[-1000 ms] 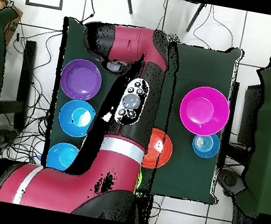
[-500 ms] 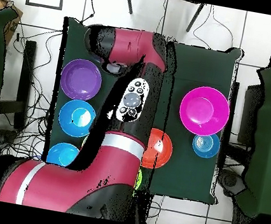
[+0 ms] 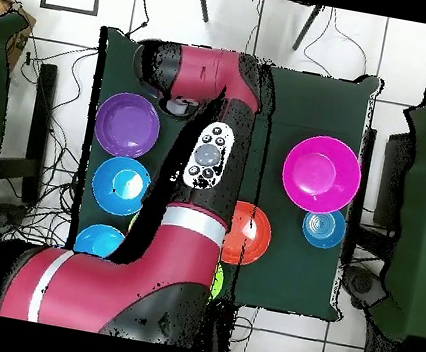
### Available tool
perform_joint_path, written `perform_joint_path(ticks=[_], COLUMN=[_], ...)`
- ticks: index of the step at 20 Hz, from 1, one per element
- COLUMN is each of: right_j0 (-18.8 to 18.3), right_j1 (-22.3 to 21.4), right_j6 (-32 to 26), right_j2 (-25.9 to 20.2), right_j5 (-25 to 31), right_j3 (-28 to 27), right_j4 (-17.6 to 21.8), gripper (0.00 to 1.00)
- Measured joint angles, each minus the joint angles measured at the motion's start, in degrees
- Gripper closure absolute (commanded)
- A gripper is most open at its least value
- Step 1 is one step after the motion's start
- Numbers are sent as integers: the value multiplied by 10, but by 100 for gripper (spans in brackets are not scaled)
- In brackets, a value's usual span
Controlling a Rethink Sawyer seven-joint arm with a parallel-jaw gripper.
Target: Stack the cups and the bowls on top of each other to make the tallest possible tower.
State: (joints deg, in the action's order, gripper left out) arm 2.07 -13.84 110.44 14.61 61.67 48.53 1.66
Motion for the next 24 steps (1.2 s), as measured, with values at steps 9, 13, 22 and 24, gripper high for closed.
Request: perform_joint_path(ticks=[9, 13, 22, 24], right_j0=[0, 0, 2, 3], right_j1=[6, 6, 1, -2], right_j6=[0, 0, 0, 0], right_j2=[0, 0, 0, 0], right_j5=[0, 0, 0, -2], right_j3=[-4, -4, -3, -3], right_j4=[0, 0, 0, 0], gripper=[100, 100, 100, 100])
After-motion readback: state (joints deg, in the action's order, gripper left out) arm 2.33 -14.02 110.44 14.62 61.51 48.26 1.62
